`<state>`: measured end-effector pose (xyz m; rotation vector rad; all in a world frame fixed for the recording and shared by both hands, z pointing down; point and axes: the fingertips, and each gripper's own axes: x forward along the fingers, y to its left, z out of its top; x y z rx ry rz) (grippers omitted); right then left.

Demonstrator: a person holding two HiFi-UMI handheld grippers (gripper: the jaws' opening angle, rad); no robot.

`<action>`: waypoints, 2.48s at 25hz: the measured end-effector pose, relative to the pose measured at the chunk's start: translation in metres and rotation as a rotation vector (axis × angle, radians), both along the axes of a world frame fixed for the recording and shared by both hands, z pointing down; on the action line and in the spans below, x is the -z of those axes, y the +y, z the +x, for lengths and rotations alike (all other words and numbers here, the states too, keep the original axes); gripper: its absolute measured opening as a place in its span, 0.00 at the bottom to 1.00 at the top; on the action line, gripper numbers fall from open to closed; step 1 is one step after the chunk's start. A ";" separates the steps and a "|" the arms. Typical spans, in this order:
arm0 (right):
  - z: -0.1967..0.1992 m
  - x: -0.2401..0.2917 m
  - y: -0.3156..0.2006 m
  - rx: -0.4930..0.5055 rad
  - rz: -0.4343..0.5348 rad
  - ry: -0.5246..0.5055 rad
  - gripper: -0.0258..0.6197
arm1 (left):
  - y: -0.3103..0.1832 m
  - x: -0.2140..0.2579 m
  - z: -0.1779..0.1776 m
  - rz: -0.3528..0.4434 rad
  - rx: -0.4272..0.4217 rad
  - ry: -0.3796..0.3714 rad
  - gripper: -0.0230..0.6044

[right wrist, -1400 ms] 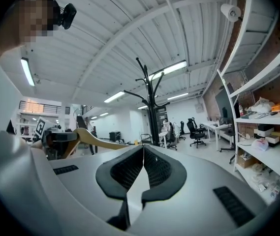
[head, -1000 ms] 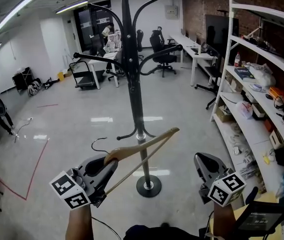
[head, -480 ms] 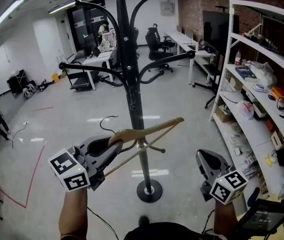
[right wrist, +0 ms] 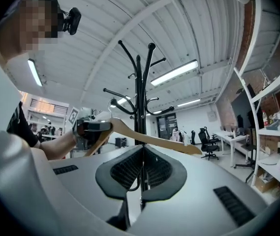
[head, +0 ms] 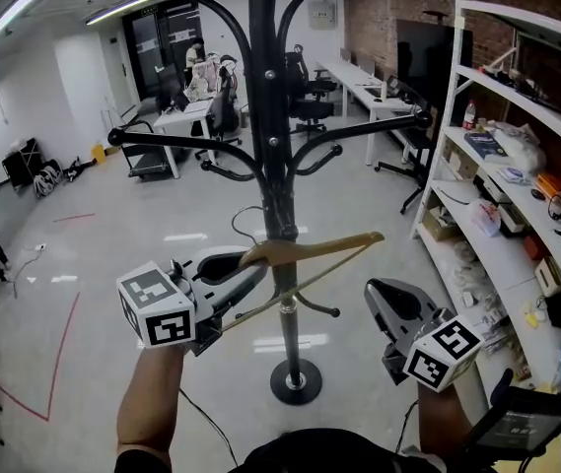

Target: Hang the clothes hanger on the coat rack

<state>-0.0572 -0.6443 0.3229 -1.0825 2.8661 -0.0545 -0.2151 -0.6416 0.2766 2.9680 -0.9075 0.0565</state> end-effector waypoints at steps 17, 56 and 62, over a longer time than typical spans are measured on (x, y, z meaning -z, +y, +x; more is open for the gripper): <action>-0.035 -0.001 -0.024 0.032 -0.002 0.027 0.05 | -0.044 -0.026 0.033 -0.052 -0.131 -0.146 0.12; -0.007 -0.035 -0.008 0.034 -0.084 0.036 0.05 | -0.054 -0.047 0.023 -0.062 -0.098 -0.092 0.12; -0.003 -0.032 -0.004 0.037 -0.072 0.039 0.05 | -0.055 -0.049 0.024 -0.054 -0.080 -0.098 0.12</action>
